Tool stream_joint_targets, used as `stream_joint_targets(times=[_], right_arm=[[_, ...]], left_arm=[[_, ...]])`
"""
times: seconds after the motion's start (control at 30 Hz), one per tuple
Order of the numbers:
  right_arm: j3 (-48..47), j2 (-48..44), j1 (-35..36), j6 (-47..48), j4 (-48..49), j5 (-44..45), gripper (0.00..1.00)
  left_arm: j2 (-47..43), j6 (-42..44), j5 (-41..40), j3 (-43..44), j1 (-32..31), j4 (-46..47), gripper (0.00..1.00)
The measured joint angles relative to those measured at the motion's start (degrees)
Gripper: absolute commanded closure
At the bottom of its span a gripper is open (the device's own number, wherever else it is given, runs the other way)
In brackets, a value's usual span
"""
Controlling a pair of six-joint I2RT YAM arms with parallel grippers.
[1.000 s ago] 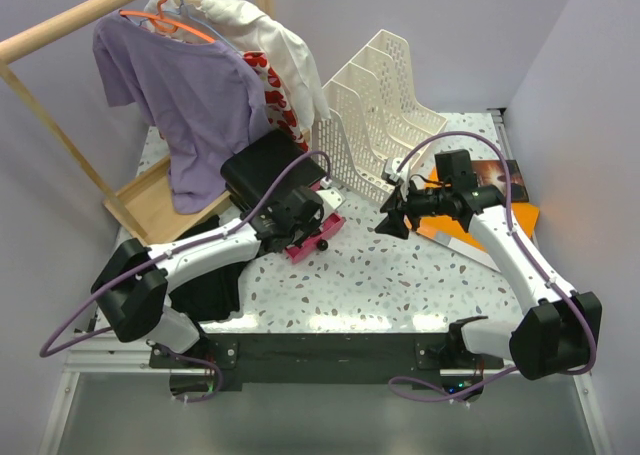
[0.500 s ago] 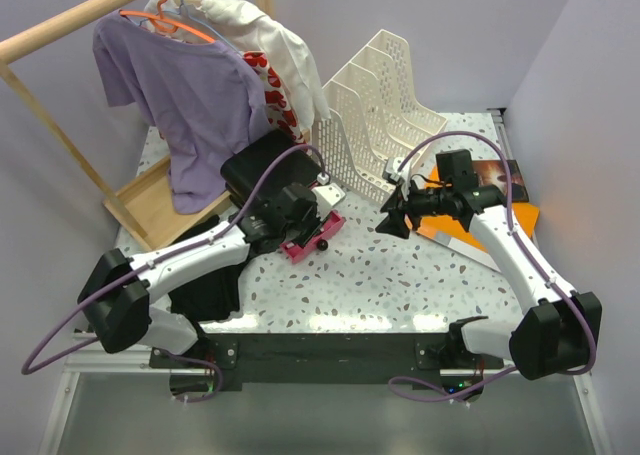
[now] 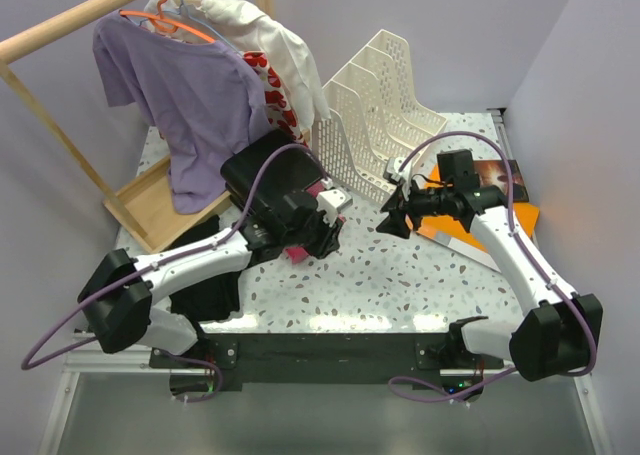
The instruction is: Organize the desk
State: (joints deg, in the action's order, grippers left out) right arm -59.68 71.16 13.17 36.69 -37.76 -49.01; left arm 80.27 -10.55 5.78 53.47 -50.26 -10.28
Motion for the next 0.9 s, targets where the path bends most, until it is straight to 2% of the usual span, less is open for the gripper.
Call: stream_joint_targets(times=[0.3, 0.6, 0.9], right_arm=[[0.04, -0.37, -0.13, 0.15, 0.0, 0.02, 0.4], [0.07, -0.37, -0.13, 0.24, -0.02, 0.02, 0.4], [0.07, -0.37, -0.13, 0.35, -0.02, 0.02, 0.4]], left_arm=[[7.87, -1.05, -5.73, 0.13, -6.97, 0.79, 0.62], [13.14, -0.85, -12.9, 1.05, -7.17, -0.17, 0.63], [14.27, -0.61, -18.56, 1.07, -7.17, -1.81, 0.61]])
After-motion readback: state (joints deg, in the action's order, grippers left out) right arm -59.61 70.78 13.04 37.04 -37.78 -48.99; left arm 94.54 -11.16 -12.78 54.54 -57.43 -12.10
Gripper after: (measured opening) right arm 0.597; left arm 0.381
